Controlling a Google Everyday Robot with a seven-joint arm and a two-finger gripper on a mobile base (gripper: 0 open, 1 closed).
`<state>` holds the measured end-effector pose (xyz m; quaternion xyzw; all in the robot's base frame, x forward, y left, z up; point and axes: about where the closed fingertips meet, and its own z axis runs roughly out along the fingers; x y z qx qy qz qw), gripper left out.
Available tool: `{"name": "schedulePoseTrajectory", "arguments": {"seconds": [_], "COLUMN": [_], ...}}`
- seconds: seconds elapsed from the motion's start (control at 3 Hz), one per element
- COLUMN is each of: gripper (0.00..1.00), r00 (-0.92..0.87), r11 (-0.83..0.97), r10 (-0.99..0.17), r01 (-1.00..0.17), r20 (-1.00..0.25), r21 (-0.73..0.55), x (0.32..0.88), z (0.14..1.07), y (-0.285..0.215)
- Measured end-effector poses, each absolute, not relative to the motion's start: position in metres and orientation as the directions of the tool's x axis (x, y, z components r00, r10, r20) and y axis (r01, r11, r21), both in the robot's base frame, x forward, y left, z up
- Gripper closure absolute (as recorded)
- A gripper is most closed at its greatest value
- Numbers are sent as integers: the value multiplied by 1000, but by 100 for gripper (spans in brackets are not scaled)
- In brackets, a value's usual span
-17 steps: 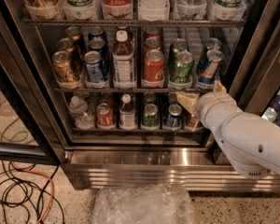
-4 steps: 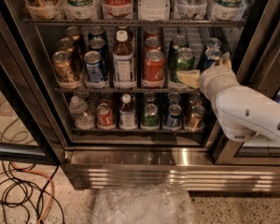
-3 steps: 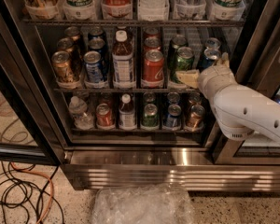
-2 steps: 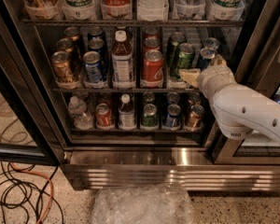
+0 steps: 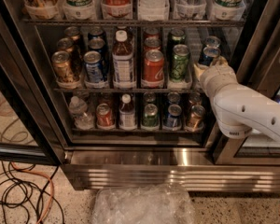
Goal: Pick redbull can from middle shelf of fridge
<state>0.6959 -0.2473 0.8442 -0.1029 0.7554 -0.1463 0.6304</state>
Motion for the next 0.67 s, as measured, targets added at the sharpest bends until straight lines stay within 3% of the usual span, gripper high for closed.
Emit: {"name": "schedulePoseTrajectory", "arguments": {"seconds": [0.33, 0.67], "gripper": [100, 100], "r00": [-184, -174], "r11": [936, 937], "r10": [-340, -339], "r01": [29, 26], "r20": [-922, -925], "r21": [-351, -348], "x": [696, 695], "z": [849, 850], "y": [-247, -244]}}
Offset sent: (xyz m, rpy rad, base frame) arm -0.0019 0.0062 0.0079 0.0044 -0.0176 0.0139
